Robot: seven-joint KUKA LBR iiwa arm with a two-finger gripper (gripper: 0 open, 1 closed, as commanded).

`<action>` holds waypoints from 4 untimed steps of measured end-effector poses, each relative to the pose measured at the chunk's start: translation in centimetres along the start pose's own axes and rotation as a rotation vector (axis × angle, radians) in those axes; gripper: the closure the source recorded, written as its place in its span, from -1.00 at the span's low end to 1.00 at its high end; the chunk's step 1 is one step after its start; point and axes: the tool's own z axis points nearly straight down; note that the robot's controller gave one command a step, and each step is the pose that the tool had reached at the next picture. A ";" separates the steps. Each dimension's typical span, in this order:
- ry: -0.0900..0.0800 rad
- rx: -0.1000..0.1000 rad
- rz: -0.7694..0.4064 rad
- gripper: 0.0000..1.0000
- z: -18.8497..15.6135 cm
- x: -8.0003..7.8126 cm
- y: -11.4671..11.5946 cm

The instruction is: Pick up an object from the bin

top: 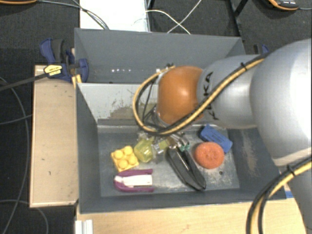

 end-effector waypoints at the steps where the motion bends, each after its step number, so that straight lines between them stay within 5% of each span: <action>1: -0.002 0.000 0.001 1.00 -0.2 -0.1 0.0; 4: -0.001 -0.001 0.004 1.00 -2.6 0.0 0.0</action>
Offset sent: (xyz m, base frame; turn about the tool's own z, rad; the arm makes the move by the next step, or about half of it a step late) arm 0.0000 0.0000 0.0239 0.0000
